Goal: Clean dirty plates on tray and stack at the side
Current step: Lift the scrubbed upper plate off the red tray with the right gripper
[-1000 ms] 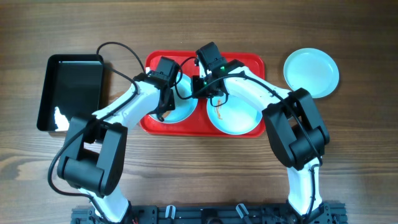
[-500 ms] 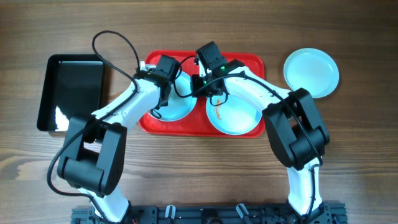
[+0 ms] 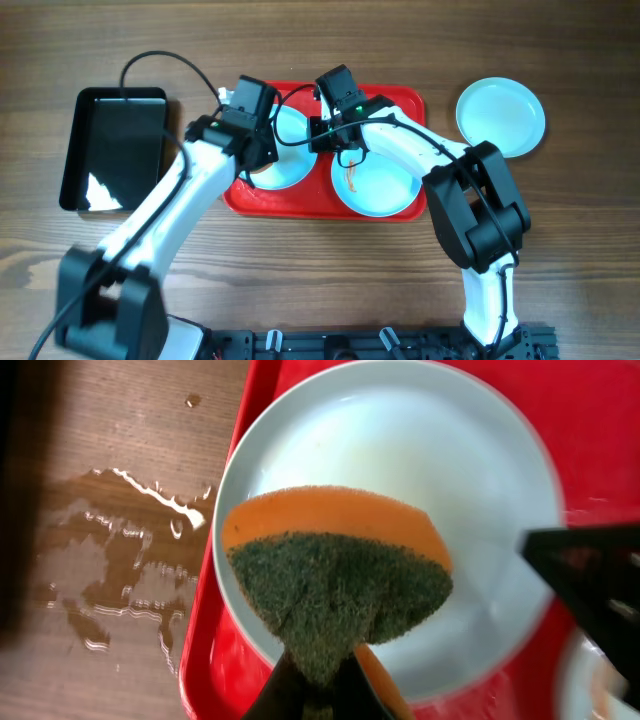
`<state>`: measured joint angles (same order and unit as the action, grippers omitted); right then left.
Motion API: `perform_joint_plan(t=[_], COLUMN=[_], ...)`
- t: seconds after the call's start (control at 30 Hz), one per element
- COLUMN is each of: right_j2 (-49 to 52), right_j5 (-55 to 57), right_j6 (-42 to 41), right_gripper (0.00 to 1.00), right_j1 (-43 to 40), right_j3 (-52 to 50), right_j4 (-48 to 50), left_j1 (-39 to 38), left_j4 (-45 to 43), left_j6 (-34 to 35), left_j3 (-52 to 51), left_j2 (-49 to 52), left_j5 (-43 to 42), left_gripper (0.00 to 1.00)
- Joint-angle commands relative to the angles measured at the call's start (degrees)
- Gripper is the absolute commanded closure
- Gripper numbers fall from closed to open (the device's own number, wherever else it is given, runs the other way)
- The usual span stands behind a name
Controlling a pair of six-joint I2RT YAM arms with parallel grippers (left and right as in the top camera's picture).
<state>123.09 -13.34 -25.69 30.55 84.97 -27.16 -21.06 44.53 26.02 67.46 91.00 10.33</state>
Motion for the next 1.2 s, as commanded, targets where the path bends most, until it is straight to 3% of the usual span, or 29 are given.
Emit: perform_joint_plan(t=[0.0, 0.27, 0.57, 0.83, 0.97, 1.17], right_j2=[-3.8, -12.5, -24.5, -26.0, -26.0, -26.0], right_j5=[2.4, 23.3, 47.3, 53.2, 65.2, 69.5], right_j6=[0.0, 5.9, 29.8, 48.1, 52.1, 61.4], right_gripper=[0.96, 0.96, 0.96, 0.96, 0.96, 0.96], right_j1=[-0.2, -0.2, -0.2, 2.3, 5.1, 7.1], right_j3=[0.6, 1.1, 1.1, 1.1, 1.0, 1.0], right_j4=[0.2, 0.1, 2.1, 2.9, 10.4, 17.3], left_j1=[0.3, 0.3, 0.3, 0.3, 0.3, 0.3], left_j4=[4.2, 12.6, 7.5, 4.9, 4.9, 4.7], left_j6=[1.4, 1.4, 1.7, 1.7, 1.7, 1.7], left_j3=[1.2, -0.4, -2.9, -2.9, -2.9, -2.9], left_j2=[-6.5, -6.4, -6.3, -6.1, -6.1, -6.1], left_j5=[-2.6, -2.7, -2.9, -3.0, -3.0, -3.0], left_gripper=[0.96, 0.96, 0.96, 0.96, 0.96, 0.96])
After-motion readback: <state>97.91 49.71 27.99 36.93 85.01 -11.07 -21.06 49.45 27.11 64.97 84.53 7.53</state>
